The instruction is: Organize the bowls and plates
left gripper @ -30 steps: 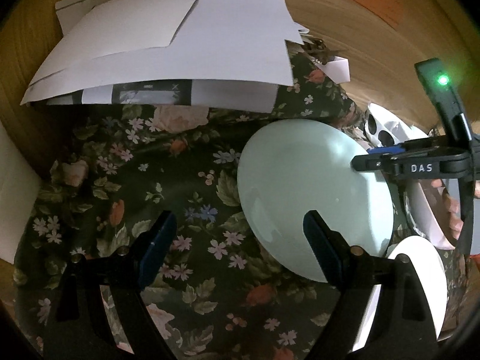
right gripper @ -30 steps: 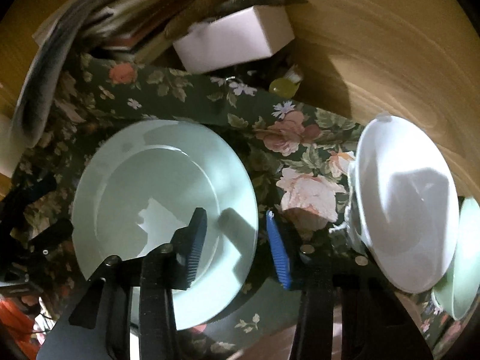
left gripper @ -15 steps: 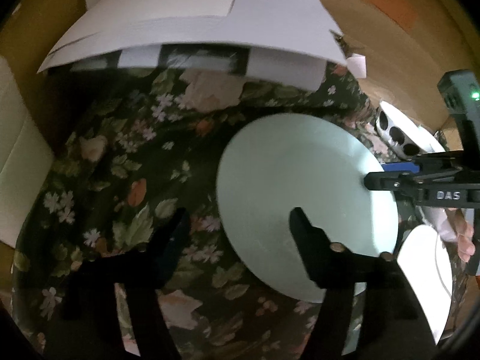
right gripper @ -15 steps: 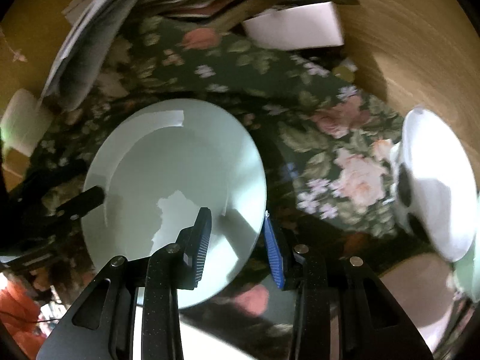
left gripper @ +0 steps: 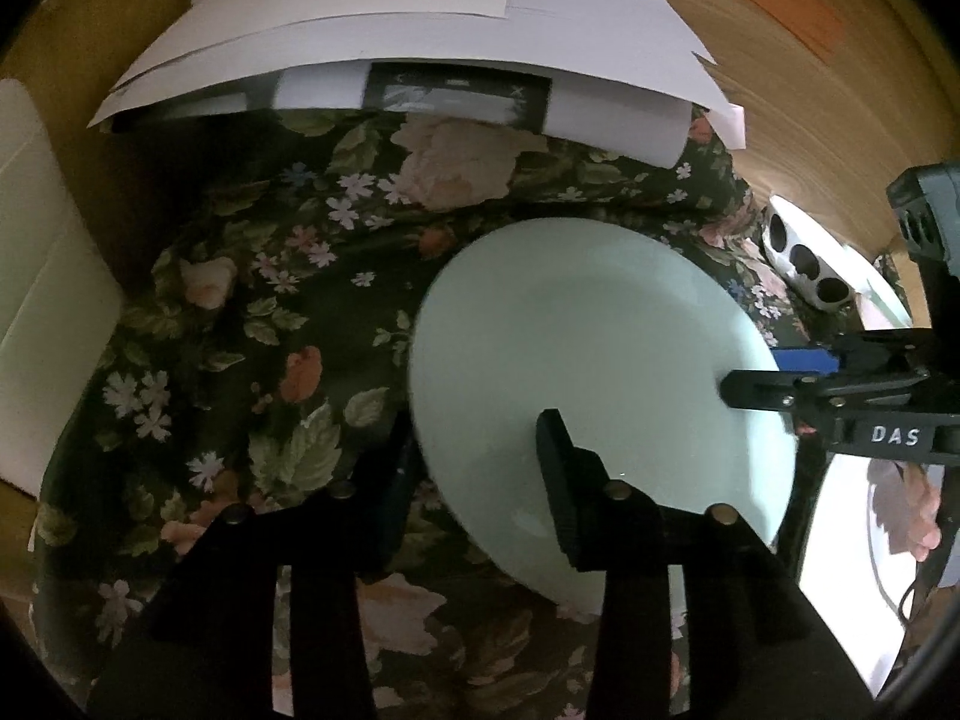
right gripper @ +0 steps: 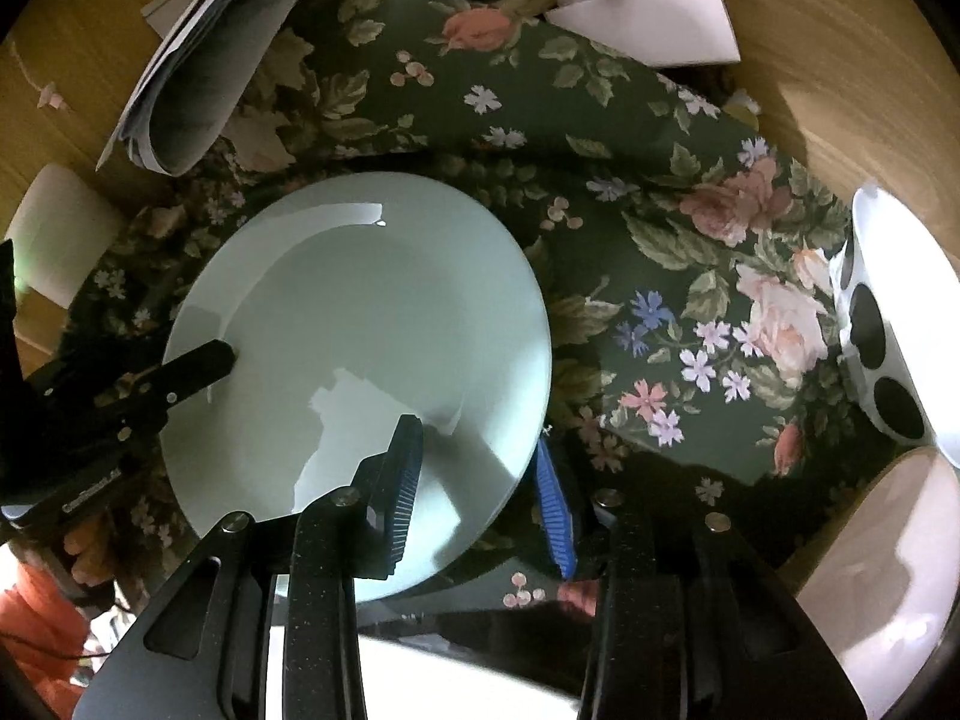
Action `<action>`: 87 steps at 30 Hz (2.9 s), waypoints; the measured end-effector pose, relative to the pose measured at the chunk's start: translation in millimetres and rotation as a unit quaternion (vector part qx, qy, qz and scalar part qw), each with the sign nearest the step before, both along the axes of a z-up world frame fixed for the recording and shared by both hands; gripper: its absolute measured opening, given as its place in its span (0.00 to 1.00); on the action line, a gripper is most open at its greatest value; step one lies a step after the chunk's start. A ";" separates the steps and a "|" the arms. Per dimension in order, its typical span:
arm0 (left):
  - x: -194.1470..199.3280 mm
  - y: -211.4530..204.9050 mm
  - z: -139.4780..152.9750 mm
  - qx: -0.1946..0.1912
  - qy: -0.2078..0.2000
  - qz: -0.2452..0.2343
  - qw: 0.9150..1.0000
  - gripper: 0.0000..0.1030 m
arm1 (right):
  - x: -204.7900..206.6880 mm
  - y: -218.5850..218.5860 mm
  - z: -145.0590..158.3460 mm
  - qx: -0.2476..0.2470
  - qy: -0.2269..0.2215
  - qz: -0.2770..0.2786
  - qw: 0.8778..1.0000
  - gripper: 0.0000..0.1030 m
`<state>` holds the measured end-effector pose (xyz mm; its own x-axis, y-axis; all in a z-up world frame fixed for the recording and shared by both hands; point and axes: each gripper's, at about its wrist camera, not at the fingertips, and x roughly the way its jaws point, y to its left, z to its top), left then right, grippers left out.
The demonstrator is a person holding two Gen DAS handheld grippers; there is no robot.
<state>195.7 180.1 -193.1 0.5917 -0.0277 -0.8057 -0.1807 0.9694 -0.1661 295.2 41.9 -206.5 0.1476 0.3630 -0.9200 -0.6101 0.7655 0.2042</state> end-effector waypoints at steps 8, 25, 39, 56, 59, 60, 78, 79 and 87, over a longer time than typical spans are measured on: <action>1.8 3.6 8.3 -0.016 -0.004 0.010 1.000 0.38 | -6.1 -2.2 16.5 0.024 -0.023 -0.001 0.999 0.31; -32.2 -16.1 45.1 -0.008 -0.044 -0.003 0.999 0.38 | -27.4 -52.4 63.2 0.062 -0.064 -0.014 0.996 0.31; -66.7 -45.8 73.1 0.004 -0.075 -0.023 0.997 0.38 | -67.7 -83.7 90.2 0.082 -0.094 -0.035 0.992 0.31; -103.2 -81.2 83.8 0.002 -0.088 -0.043 0.995 0.38 | -110.6 -120.5 103.6 0.092 -0.107 -0.058 0.988 0.31; -107.2 -86.6 80.9 0.000 -0.086 -0.047 0.995 0.38 | -117.1 -125.9 102.3 0.093 -0.106 -0.063 0.988 0.31; -108.2 -88.3 79.5 -0.001 -0.085 -0.048 0.995 0.38 | -118.9 -127.8 101.4 0.093 -0.105 -0.066 0.988 0.31; -111.8 -113.3 43.1 -0.013 -0.047 -0.066 0.997 0.38 | -137.1 -158.0 64.2 0.097 -0.059 -0.100 0.989 0.31; -111.8 -115.1 41.5 -0.012 -0.046 -0.068 0.997 0.38 | -137.6 -159.5 62.9 0.096 -0.057 -0.101 0.988 0.31; -108.3 -121.0 30.2 -0.017 -0.032 -0.073 0.997 0.38 | -138.7 -167.4 55.5 0.096 -0.050 -0.111 0.988 0.31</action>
